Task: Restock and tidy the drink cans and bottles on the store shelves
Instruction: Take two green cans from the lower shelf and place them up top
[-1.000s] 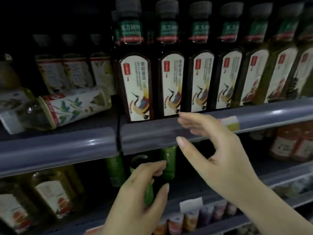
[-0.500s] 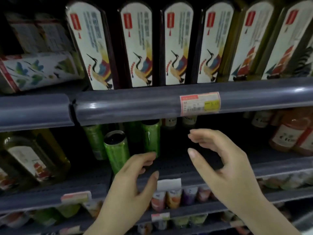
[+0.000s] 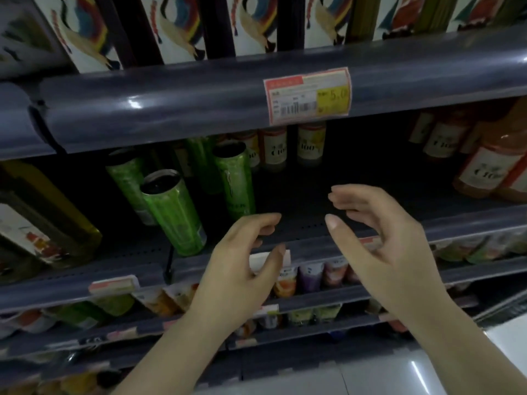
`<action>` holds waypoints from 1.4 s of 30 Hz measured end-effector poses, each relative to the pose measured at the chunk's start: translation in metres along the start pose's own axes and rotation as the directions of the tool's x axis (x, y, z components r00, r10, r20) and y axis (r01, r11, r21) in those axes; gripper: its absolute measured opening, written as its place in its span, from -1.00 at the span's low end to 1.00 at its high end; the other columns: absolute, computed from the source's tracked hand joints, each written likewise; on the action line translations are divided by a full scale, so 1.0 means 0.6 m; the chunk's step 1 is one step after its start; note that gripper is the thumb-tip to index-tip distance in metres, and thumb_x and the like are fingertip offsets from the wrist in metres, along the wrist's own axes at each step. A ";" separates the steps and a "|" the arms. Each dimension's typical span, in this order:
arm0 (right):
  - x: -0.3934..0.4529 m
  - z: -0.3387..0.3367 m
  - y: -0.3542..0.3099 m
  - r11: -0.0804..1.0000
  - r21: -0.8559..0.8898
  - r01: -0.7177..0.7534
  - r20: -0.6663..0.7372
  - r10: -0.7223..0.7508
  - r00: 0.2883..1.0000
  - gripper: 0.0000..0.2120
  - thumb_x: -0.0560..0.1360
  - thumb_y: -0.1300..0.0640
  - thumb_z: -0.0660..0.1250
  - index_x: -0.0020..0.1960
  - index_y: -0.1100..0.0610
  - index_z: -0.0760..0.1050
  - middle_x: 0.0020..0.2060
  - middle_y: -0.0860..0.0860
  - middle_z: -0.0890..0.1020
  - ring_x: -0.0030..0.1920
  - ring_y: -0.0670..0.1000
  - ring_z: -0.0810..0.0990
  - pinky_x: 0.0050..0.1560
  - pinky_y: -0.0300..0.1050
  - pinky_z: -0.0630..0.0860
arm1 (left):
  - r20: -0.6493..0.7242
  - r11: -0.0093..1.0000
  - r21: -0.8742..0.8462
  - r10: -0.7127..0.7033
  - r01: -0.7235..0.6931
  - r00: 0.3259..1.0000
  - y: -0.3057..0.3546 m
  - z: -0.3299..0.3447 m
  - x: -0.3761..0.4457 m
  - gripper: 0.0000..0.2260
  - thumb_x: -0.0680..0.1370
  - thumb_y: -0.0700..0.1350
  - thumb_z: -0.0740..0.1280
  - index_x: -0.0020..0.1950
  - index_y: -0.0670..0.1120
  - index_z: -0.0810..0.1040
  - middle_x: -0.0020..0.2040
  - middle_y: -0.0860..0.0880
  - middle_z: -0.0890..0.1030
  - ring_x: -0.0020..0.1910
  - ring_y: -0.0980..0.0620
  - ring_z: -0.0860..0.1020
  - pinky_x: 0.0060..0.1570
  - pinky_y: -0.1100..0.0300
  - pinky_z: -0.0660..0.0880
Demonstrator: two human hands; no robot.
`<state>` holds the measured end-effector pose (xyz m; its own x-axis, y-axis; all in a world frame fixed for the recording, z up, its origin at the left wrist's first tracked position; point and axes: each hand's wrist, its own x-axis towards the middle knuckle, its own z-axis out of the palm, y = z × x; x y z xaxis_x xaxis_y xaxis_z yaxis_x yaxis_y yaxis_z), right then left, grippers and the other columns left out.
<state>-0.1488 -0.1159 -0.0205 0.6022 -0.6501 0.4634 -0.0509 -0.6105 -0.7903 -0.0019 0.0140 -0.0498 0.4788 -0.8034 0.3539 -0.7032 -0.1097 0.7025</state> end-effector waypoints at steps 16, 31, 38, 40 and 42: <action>0.101 0.161 -0.009 0.996 0.060 0.069 0.128 -0.076 0.989 -0.56 0.46 -0.01 0.36 0.31 0.04 0.44 0.17 -0.12 0.50 0.22 -0.19 0.46 0.22 -0.28 0.42 | -0.512 0.994 0.051 -0.059 0.099 0.857 -0.082 -0.142 -0.035 -0.66 0.57 -0.03 0.28 0.34 0.02 0.38 0.25 0.03 0.44 0.28 0.18 0.44 0.21 0.42 0.39; 0.175 0.274 0.043 0.989 0.082 -0.119 0.146 0.106 0.984 -0.18 0.34 0.06 0.54 0.43 0.08 0.13 0.25 -0.10 0.44 0.22 -0.14 0.44 -0.04 -0.68 0.28 | -0.342 0.955 -0.098 -0.295 0.279 0.892 -0.156 -0.105 0.027 -0.39 0.40 0.00 0.49 0.37 0.01 0.31 0.17 0.11 0.49 0.12 0.31 0.45 -0.01 0.62 0.37; 0.163 0.262 0.052 0.998 0.034 -0.054 0.191 0.047 0.981 -0.33 0.35 0.04 0.53 0.36 0.04 0.31 0.08 -0.28 0.50 0.01 -0.46 0.43 -0.06 -0.65 0.30 | -0.371 0.950 -0.165 -0.310 0.267 0.875 -0.157 -0.113 0.021 -0.56 0.37 0.03 0.50 0.12 0.28 0.35 -0.02 0.31 0.56 -0.01 0.50 0.50 -0.15 0.59 0.42; 0.150 0.260 0.040 0.998 0.062 -0.018 0.201 0.005 0.980 -0.36 0.33 0.04 0.54 0.31 -0.02 0.33 0.02 -0.42 0.43 -0.03 -0.60 0.40 -0.06 -0.72 0.27 | -0.413 0.949 -0.196 -0.308 0.246 0.857 -0.153 -0.123 0.012 -0.60 0.37 0.03 0.50 0.09 0.26 0.40 -0.05 0.31 0.61 -0.02 0.43 0.54 -0.16 0.55 0.45; 0.141 0.258 0.016 0.997 0.070 0.044 0.213 -0.058 0.975 -0.38 0.31 0.01 0.55 0.25 -0.13 0.31 0.00 -0.44 0.42 0.00 -0.62 0.38 -0.02 -0.70 0.28 | -0.457 0.945 -0.231 -0.316 0.232 0.831 -0.148 -0.137 0.000 -0.61 0.36 0.03 0.50 0.09 0.23 0.43 -0.03 0.34 0.61 -0.03 0.37 0.58 -0.16 0.50 0.49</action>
<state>0.0247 -0.1067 -0.0507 0.7603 -0.5020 0.4122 0.0317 -0.6052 -0.7955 0.1035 0.0719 -0.0613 0.8605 -0.3655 0.3548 -0.4319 -0.1542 0.8887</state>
